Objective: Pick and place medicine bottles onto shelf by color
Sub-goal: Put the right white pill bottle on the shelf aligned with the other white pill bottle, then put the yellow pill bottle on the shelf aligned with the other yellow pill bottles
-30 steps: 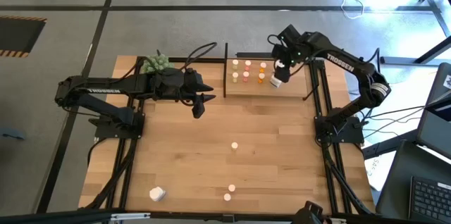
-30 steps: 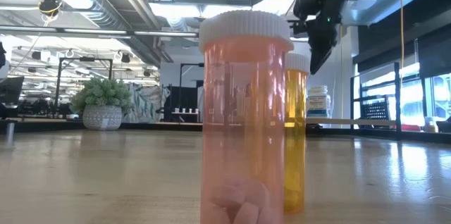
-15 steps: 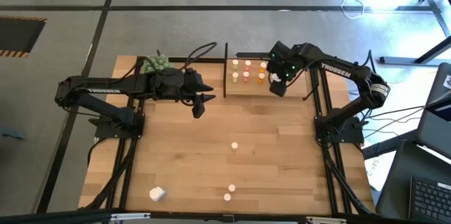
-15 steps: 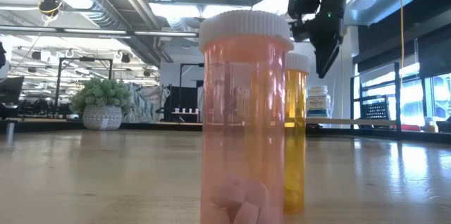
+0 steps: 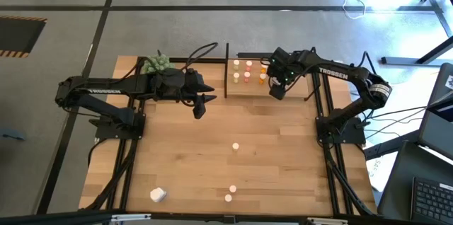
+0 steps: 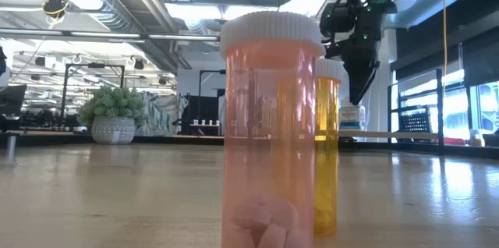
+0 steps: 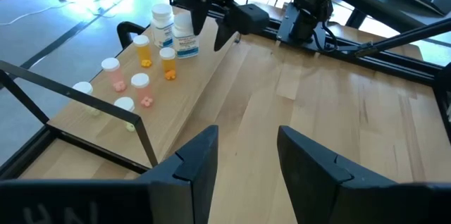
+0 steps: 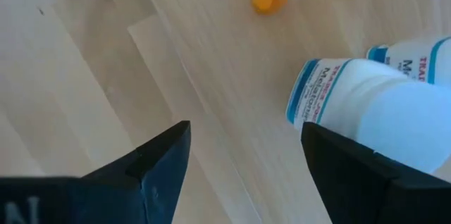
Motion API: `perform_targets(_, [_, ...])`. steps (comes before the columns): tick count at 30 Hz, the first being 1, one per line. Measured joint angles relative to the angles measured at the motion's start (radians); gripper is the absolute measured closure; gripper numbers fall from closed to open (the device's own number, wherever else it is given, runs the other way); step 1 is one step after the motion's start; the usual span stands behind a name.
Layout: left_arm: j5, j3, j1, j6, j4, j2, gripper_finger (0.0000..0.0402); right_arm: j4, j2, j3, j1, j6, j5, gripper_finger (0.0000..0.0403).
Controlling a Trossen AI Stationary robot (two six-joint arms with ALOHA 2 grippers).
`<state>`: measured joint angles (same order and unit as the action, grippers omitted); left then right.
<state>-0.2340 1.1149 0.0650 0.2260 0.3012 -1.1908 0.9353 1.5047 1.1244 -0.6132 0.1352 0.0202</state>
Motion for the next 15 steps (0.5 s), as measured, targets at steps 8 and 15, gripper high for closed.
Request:
perform_targets(8, [0.000,0.000,0.000,0.000,0.000,0.000,0.0260,0.088,0.000,0.111,0.025,-0.004,-0.004,0.0130])
perform_targets(15, [0.000,0.000,0.000,0.000,0.000,0.000,0.0260,0.177,-0.007,0.249,0.074,-0.109,-0.266,0.0130])
